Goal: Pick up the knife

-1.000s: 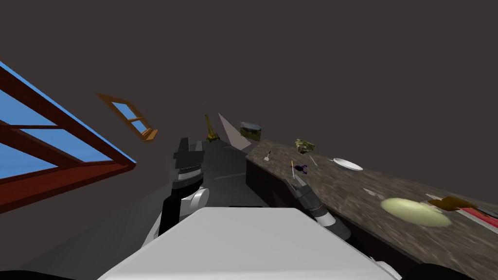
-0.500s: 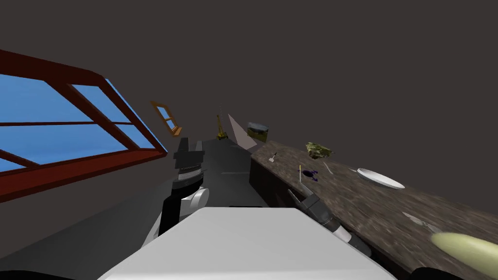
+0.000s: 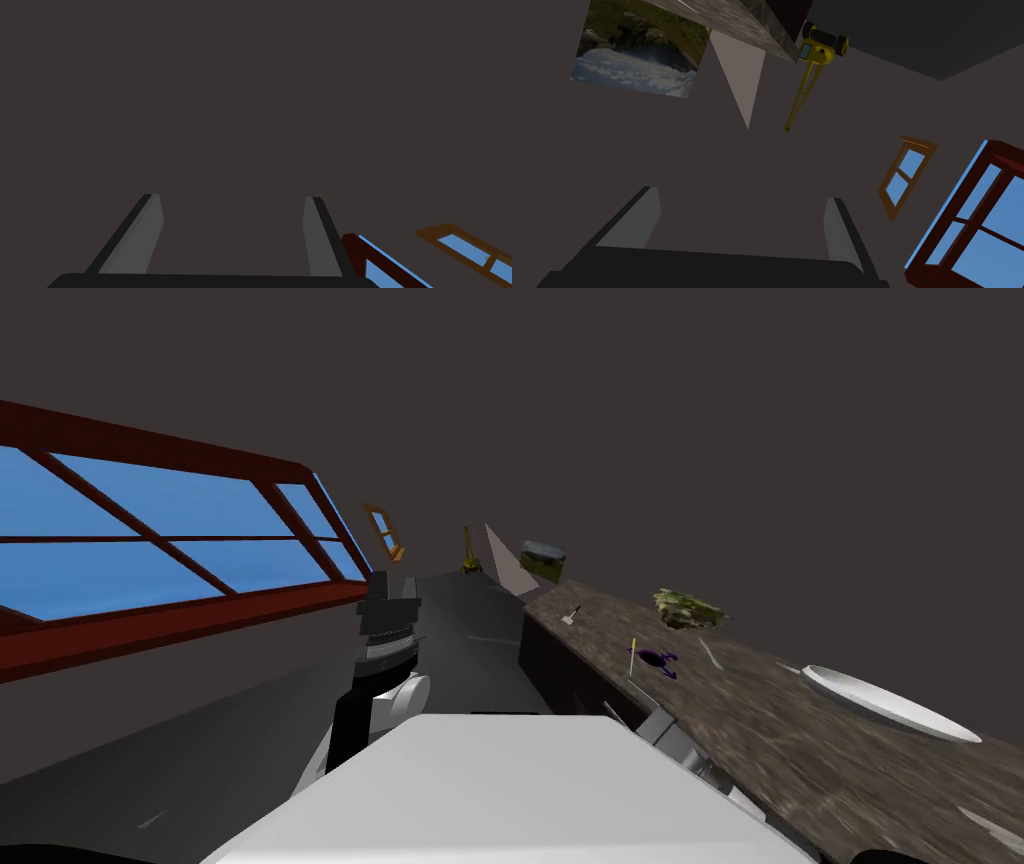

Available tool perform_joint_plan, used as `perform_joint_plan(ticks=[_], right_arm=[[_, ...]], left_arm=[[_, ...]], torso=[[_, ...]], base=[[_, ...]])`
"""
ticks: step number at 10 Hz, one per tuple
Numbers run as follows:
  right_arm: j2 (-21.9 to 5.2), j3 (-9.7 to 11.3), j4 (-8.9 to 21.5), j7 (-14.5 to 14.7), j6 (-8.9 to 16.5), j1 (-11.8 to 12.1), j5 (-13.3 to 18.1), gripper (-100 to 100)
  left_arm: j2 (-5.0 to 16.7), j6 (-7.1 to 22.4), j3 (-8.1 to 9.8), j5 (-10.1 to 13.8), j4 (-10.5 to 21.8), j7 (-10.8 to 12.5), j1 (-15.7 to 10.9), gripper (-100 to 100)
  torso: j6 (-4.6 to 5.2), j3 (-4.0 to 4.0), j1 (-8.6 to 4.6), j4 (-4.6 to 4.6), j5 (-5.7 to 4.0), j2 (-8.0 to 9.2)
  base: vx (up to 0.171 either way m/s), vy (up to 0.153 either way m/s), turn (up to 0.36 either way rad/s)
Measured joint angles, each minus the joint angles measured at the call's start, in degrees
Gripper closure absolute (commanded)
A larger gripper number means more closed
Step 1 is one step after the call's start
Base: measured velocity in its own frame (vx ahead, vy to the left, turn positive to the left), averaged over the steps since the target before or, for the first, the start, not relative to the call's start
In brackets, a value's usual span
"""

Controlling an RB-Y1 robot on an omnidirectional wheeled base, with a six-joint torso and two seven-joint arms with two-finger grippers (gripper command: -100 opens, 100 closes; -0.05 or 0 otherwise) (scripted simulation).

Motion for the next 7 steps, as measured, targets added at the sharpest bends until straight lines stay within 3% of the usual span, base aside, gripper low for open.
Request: perform_joint_plan(ticks=[7], right_arm=[[-5.40, -3.82, 3.58, 9.66, 0.82, 8.51, 3.57, -100]], left_arm=[[0.00, 0.00, 0.00, 0.00, 0.00, 0.00, 0.00, 0]], torso=[[-0.03, -0.04, -0.10, -0.02, -0.02, -0.07]], base=[[-0.039, -0.055, 0.267]])
